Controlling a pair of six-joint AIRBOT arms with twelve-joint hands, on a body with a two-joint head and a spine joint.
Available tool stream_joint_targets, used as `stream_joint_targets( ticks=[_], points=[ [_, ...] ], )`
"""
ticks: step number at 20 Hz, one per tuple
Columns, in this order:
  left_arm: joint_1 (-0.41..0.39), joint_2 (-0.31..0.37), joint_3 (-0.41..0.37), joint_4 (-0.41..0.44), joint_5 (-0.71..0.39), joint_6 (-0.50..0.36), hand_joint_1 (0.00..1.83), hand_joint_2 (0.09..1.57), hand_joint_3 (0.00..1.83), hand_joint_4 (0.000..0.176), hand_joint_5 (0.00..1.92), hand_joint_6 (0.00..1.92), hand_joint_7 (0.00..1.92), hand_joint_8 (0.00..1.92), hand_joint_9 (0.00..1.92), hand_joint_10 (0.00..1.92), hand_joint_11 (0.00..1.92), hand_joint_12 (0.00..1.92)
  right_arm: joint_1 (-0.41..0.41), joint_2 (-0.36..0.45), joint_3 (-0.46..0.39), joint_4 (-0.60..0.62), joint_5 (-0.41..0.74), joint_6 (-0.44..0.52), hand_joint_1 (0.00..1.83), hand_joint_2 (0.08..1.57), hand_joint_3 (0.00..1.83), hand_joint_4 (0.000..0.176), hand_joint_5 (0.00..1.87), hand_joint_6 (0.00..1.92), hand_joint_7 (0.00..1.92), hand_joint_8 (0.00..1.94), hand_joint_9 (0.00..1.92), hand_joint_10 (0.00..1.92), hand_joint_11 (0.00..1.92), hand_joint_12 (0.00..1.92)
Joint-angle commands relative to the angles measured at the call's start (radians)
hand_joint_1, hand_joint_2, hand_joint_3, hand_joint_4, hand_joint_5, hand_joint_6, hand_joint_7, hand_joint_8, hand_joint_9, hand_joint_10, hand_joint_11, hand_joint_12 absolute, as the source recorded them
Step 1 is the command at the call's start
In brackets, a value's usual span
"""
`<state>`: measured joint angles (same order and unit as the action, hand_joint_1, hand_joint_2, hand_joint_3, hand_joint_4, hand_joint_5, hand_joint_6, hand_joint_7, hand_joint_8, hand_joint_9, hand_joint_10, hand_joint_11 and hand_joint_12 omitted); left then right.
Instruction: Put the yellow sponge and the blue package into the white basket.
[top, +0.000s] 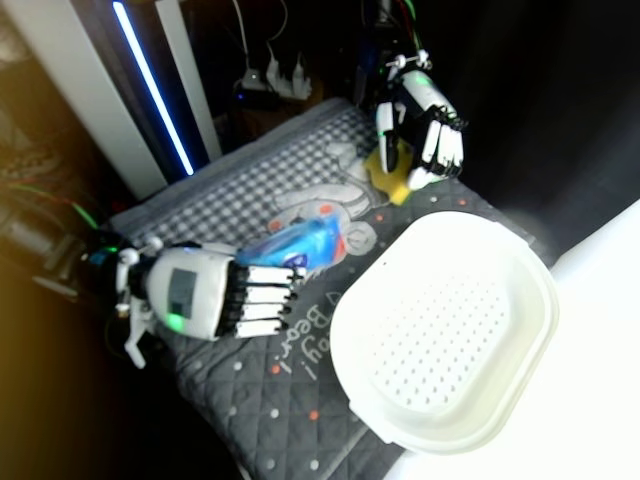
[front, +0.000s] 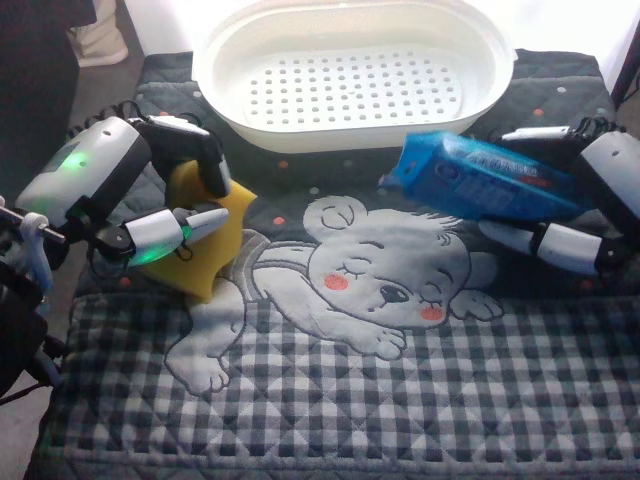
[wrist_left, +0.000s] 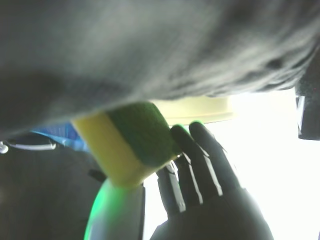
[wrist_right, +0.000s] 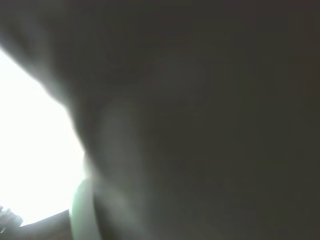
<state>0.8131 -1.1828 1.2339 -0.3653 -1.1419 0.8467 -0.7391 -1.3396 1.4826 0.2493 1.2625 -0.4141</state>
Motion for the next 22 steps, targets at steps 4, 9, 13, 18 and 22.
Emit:
stream_joint_targets(
  ticks=[4,9,13,18,22],
  points=[
    [-0.035,0.004,-0.006,0.083,-0.094,-0.067,1.47,1.10,0.00,0.000,0.99,0.87,0.92,0.97,1.00,1.03,0.84,1.41,-0.008,0.005,0.018,-0.055,0.051,0.075,1.38,1.07,0.00,0.000,0.91,1.04,1.09,0.68,1.12,1.00,1.12,1.06],
    [-0.156,0.067,-0.012,0.212,-0.113,-0.070,1.39,1.05,0.00,0.000,1.15,0.66,1.08,0.65,1.04,1.13,0.89,1.32,0.069,0.023,0.020,-0.132,0.107,0.096,1.27,1.05,0.00,0.000,0.98,1.04,1.31,0.41,1.43,0.29,1.20,0.83],
    [-0.332,0.048,0.058,0.296,-0.014,-0.066,1.40,1.02,0.00,0.000,1.07,0.77,1.19,0.50,1.21,0.83,1.07,1.10,0.183,0.023,0.072,-0.166,0.096,0.084,1.28,1.02,0.00,0.000,1.06,0.90,1.41,0.21,1.39,0.18,0.93,1.05],
    [-0.555,-0.042,0.226,0.368,0.208,-0.062,1.39,1.05,0.00,0.000,1.02,0.93,1.18,0.55,1.07,0.92,0.91,0.95,0.360,-0.025,0.183,-0.197,-0.057,-0.019,1.27,1.04,0.00,0.000,1.03,0.90,1.35,0.35,1.42,0.34,1.21,1.05],
    [-0.669,-0.150,0.374,0.399,0.380,-0.062,1.39,1.05,0.00,0.000,1.07,0.74,1.19,0.60,1.01,1.06,0.80,1.05,0.497,-0.124,0.353,-0.270,-0.253,-0.019,1.29,1.06,0.00,0.000,0.97,1.12,1.32,0.27,1.35,0.46,1.26,0.85]
  ],
)
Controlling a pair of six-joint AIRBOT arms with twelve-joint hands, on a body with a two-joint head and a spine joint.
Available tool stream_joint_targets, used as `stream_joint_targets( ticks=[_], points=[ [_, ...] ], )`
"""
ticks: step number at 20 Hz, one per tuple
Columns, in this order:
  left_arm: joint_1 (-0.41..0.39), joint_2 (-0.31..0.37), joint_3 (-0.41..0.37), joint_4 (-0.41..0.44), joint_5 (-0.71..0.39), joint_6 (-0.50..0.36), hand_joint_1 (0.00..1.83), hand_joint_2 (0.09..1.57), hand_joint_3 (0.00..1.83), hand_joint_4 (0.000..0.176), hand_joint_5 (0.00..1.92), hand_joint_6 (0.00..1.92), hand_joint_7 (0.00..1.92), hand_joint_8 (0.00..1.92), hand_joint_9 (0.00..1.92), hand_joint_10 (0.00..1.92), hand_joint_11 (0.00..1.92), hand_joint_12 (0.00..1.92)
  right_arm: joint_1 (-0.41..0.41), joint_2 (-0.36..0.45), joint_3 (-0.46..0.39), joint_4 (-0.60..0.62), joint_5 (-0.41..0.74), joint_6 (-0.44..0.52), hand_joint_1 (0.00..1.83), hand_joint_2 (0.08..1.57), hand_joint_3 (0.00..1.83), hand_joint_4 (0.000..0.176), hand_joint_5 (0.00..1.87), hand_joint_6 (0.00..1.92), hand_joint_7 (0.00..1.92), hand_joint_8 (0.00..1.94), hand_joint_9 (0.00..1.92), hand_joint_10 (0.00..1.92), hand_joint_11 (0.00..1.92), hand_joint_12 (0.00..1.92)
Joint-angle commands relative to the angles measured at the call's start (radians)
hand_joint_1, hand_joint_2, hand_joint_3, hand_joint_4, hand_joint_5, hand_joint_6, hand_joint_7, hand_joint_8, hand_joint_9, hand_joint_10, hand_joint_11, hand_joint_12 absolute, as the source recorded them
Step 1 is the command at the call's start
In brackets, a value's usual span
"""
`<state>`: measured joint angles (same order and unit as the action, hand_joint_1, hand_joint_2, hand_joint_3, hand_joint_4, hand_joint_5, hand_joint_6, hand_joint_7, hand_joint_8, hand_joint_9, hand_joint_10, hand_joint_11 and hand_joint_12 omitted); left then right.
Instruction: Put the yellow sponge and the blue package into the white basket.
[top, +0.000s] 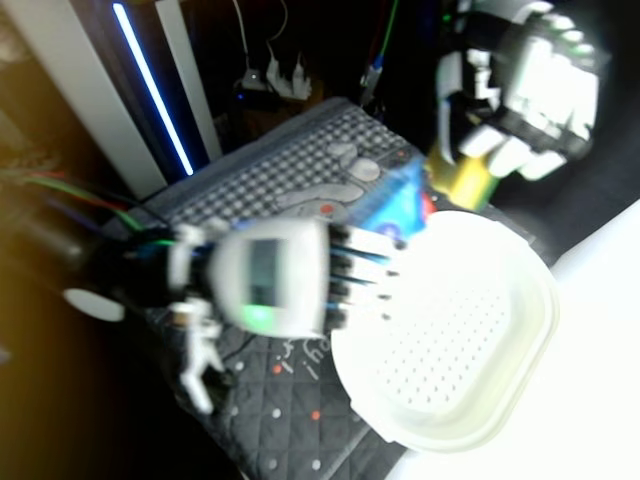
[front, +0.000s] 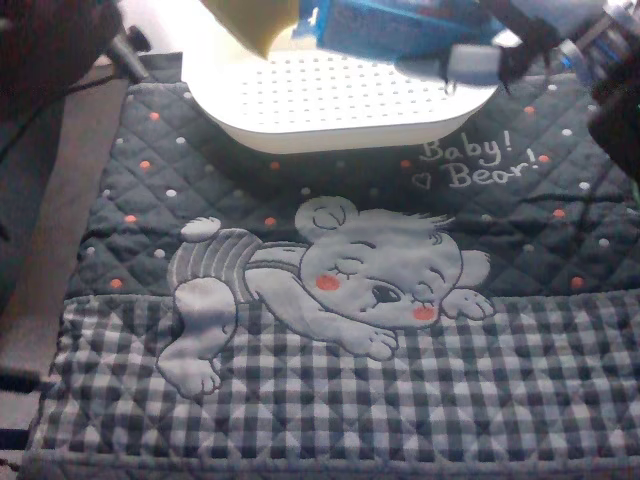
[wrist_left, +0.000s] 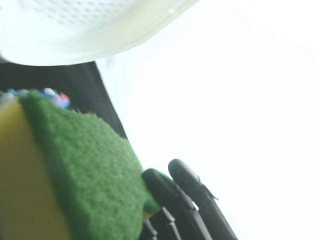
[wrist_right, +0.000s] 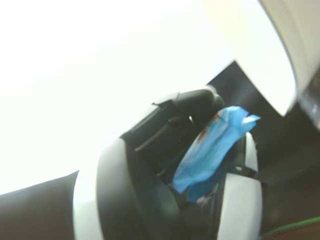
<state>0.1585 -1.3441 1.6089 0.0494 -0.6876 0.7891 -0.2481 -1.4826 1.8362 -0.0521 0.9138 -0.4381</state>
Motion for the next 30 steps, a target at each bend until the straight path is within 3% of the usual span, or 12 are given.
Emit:
stream_joint_targets(
  ticks=[1,2,5,9,10,11,12,13,14,15,23,30],
  points=[
    [-0.025,-0.013,0.031,-0.016,-0.045,-0.005,1.29,1.05,0.00,0.000,1.09,0.67,1.16,0.81,1.04,0.78,0.79,1.19,0.021,0.002,0.028,0.023,0.063,0.005,1.38,1.04,0.00,0.000,1.00,1.05,1.33,0.15,1.26,0.70,1.23,0.86],
    [-0.038,-0.057,0.086,-0.016,0.015,-0.013,1.26,1.07,0.00,0.000,1.05,0.76,1.12,0.86,1.06,0.62,0.77,1.19,0.051,-0.027,0.076,0.000,0.007,0.005,1.40,1.03,0.00,0.000,1.01,1.04,1.33,0.12,1.24,0.74,1.25,0.87],
    [-0.063,-0.151,0.221,0.005,0.183,-0.037,1.37,1.11,0.00,0.000,1.05,0.83,0.92,0.99,0.86,1.26,0.74,1.06,0.098,-0.089,0.180,-0.076,-0.118,0.048,1.39,1.06,0.00,0.000,0.95,1.05,1.24,0.40,1.07,1.00,0.97,1.17],
    [-0.050,-0.176,0.264,0.034,0.211,-0.081,1.35,1.15,0.00,0.000,0.90,1.03,0.74,1.25,0.95,1.21,0.86,0.82,0.104,-0.104,0.196,-0.106,-0.166,0.051,1.27,1.04,0.00,0.000,1.03,0.92,1.30,0.48,1.26,0.63,0.98,1.27],
    [-0.042,-0.166,0.247,0.034,0.181,-0.089,1.24,1.12,0.00,0.000,0.73,0.40,0.64,0.49,0.80,0.55,0.73,0.72,0.104,-0.104,0.178,-0.106,-0.164,0.051,1.27,1.06,0.00,0.000,1.00,0.87,1.23,0.67,1.24,0.60,0.99,1.23],
    [-0.031,-0.147,0.225,0.034,0.139,-0.109,1.21,1.09,0.00,0.019,0.58,0.11,0.52,0.15,0.60,0.18,0.49,0.58,0.103,-0.098,0.154,-0.108,-0.148,0.051,1.13,1.03,0.00,0.002,0.72,0.28,1.02,0.34,0.89,0.31,0.38,1.16],
    [-0.027,-0.130,0.205,0.033,0.115,-0.111,1.09,1.08,0.00,0.045,0.36,0.02,0.30,0.03,0.36,0.04,0.25,0.46,0.103,-0.086,0.136,-0.110,-0.129,0.051,0.92,0.97,0.00,0.141,0.33,0.05,0.50,0.07,0.57,0.09,0.30,0.94],
    [-0.018,-0.103,0.171,0.033,0.083,-0.110,1.03,1.05,0.00,0.104,0.24,0.00,0.17,0.00,0.21,0.01,0.09,0.40,0.103,-0.059,0.100,-0.110,-0.096,0.051,0.78,0.90,0.00,0.169,0.13,0.01,0.24,0.01,0.36,0.02,0.17,0.82],
    [-0.016,-0.099,0.164,0.033,0.075,-0.109,0.96,1.01,0.00,0.162,0.11,0.00,0.03,0.00,0.04,0.00,0.02,0.29,0.103,-0.053,0.093,-0.110,-0.091,0.051,0.67,0.83,0.00,0.175,0.03,0.00,0.06,0.00,0.15,0.00,0.03,0.69],
    [0.000,-0.074,0.131,0.016,0.039,-0.095,0.86,0.97,0.00,0.173,0.05,0.00,0.01,0.00,0.01,0.00,0.00,0.23,0.103,-0.020,0.060,-0.109,-0.062,0.051,0.63,0.83,0.00,0.176,0.01,0.00,0.02,0.00,0.04,0.01,0.01,0.45],
    [0.249,0.198,-0.207,-0.046,-0.362,-0.089,0.65,0.90,0.00,0.176,0.03,0.01,0.00,0.00,0.00,0.00,0.00,0.00,-0.053,0.211,-0.217,-0.054,0.256,0.051,0.60,0.88,0.00,0.176,0.08,0.00,0.03,0.00,0.00,0.00,0.00,0.32],
    [0.596,0.403,-0.480,-0.120,-0.749,-0.089,0.63,0.90,0.00,0.176,0.00,0.00,0.00,0.00,0.00,0.00,0.04,0.02,-0.411,0.353,-0.448,0.131,0.610,0.051,0.73,0.95,0.01,0.176,0.08,0.00,0.07,0.01,0.01,0.00,0.00,0.00]
  ],
)
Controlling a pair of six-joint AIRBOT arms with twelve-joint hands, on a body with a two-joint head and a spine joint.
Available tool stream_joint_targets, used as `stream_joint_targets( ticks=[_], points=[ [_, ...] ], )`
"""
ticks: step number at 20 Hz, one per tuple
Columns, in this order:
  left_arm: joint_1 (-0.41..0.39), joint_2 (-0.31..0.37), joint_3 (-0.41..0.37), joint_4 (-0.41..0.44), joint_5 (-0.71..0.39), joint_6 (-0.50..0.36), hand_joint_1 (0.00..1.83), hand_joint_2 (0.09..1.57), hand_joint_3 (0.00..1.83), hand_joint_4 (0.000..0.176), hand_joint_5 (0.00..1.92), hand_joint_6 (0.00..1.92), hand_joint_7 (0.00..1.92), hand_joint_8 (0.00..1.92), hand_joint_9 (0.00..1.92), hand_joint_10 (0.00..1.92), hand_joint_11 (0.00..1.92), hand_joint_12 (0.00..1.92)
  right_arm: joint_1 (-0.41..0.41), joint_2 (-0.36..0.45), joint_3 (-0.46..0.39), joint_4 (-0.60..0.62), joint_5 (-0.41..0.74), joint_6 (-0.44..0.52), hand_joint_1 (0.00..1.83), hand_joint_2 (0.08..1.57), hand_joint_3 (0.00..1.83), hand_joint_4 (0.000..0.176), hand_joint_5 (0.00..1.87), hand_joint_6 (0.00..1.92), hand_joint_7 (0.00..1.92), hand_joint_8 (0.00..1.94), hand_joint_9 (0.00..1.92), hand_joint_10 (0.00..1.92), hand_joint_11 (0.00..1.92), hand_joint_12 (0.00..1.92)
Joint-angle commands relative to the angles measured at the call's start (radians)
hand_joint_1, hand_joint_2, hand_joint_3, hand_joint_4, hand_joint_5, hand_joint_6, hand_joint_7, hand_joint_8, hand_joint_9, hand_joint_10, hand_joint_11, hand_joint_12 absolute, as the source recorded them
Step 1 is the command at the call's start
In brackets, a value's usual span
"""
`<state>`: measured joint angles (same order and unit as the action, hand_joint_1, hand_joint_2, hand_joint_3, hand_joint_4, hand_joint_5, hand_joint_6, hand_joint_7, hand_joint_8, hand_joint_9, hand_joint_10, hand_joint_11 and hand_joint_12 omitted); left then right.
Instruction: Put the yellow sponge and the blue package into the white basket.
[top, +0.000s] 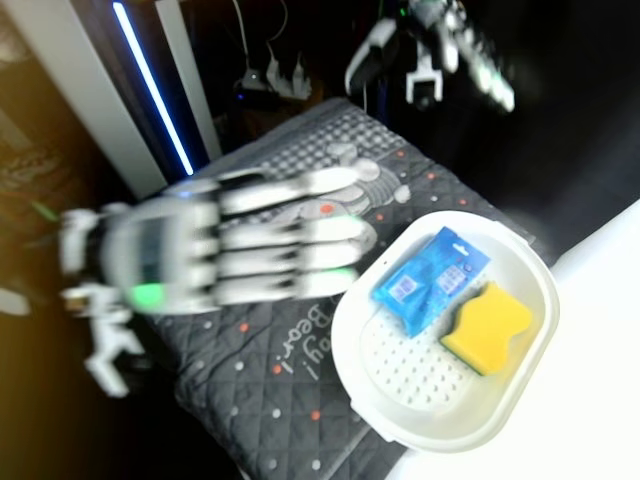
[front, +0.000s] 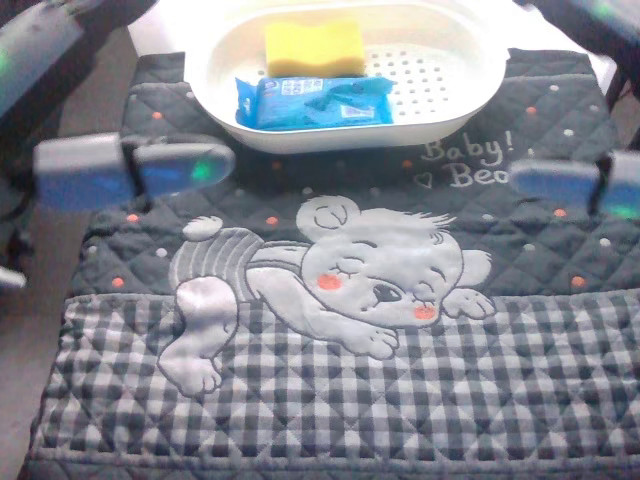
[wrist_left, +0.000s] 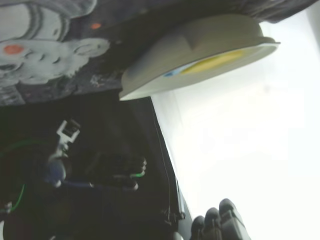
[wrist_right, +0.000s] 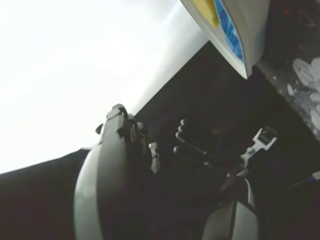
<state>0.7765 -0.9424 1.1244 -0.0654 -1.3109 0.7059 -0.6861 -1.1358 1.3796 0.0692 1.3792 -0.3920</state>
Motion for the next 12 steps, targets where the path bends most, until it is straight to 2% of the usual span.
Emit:
stream_joint_targets(
  ticks=[1,3,5,6,7,8,9,10,11,12],
  points=[
    [0.023,0.007,-0.012,-0.029,-0.167,-0.006,0.63,0.91,0.00,0.176,0.00,0.00,0.00,0.00,0.00,0.00,0.02,0.01,-0.009,0.015,-0.012,0.024,0.174,0.005,0.68,0.96,0.02,0.176,0.07,0.00,0.09,0.01,0.03,0.01,0.00,0.00],
    [0.117,0.027,-0.057,-0.063,-0.240,-0.006,0.49,0.94,0.01,0.176,0.00,0.00,0.00,0.00,0.00,0.00,0.03,0.02,-0.056,0.037,-0.058,0.030,0.224,0.005,0.61,0.96,0.01,0.176,0.10,0.01,0.10,0.01,0.03,0.01,0.00,0.00],
    [0.190,0.036,-0.091,-0.093,-0.310,-0.006,0.53,0.95,0.01,0.173,0.00,0.00,0.00,0.00,0.00,0.00,0.06,0.03,-0.110,0.054,-0.096,0.041,0.267,0.005,0.62,0.89,0.00,0.176,0.10,0.00,0.12,0.01,0.02,0.00,0.00,0.00],
    [0.212,0.036,-0.099,-0.102,-0.332,-0.006,0.54,0.95,0.01,0.159,0.00,0.00,0.00,0.00,0.00,0.00,0.03,0.02,-0.135,0.058,-0.109,0.051,0.289,0.005,0.60,0.85,0.00,0.176,0.14,0.01,0.13,0.01,0.01,0.00,0.00,0.00],
    [0.233,0.036,-0.109,-0.113,-0.354,-0.006,0.68,0.95,0.01,0.162,0.00,0.00,0.00,0.00,0.00,0.00,0.01,0.00,-0.167,0.064,-0.124,0.068,0.314,0.005,0.61,0.86,0.00,0.176,0.11,0.00,0.10,0.00,0.00,0.00,0.00,0.00],
    [0.250,0.038,-0.118,-0.121,-0.374,-0.006,0.69,0.97,0.01,0.173,0.00,0.00,0.00,0.00,0.00,0.00,0.00,0.00,-0.200,0.071,-0.139,0.087,0.340,0.005,0.69,0.85,0.00,0.176,0.09,0.00,0.10,0.01,0.00,0.00,0.00,0.00],
    [0.265,0.042,-0.128,-0.129,-0.391,-0.006,0.69,0.95,0.00,0.175,0.00,0.00,0.00,0.00,0.00,0.00,0.00,0.00,-0.224,0.077,-0.153,0.103,0.364,0.007,0.80,0.85,0.00,0.176,0.02,0.00,0.10,0.00,0.00,0.00,0.00,0.00],
    [0.281,0.047,-0.138,-0.138,-0.411,-0.005,0.53,0.98,0.02,0.158,0.00,0.00,0.00,0.00,0.00,0.00,0.02,0.01,-0.240,0.080,-0.162,0.111,0.383,0.015,0.84,0.87,0.00,0.176,0.04,0.01,0.07,0.00,0.00,0.00,0.00,0.00],
    [0.298,0.052,-0.148,-0.150,-0.421,-0.006,0.46,1.00,0.02,0.148,0.00,0.00,0.00,0.00,0.00,0.00,0.03,0.02,-0.246,0.080,-0.167,0.114,0.383,0.023,0.79,0.89,0.01,0.176,0.01,0.00,0.03,0.00,0.00,0.00,0.00,0.00],
    [0.305,0.054,-0.155,-0.154,-0.421,0.002,0.43,1.05,0.01,0.170,0.00,0.00,0.00,0.00,0.00,0.00,0.01,0.00,-0.250,0.080,-0.173,0.114,0.383,0.024,0.73,0.95,0.01,0.176,0.17,0.02,0.02,0.00,0.00,0.00,0.00,0.00]
  ],
)
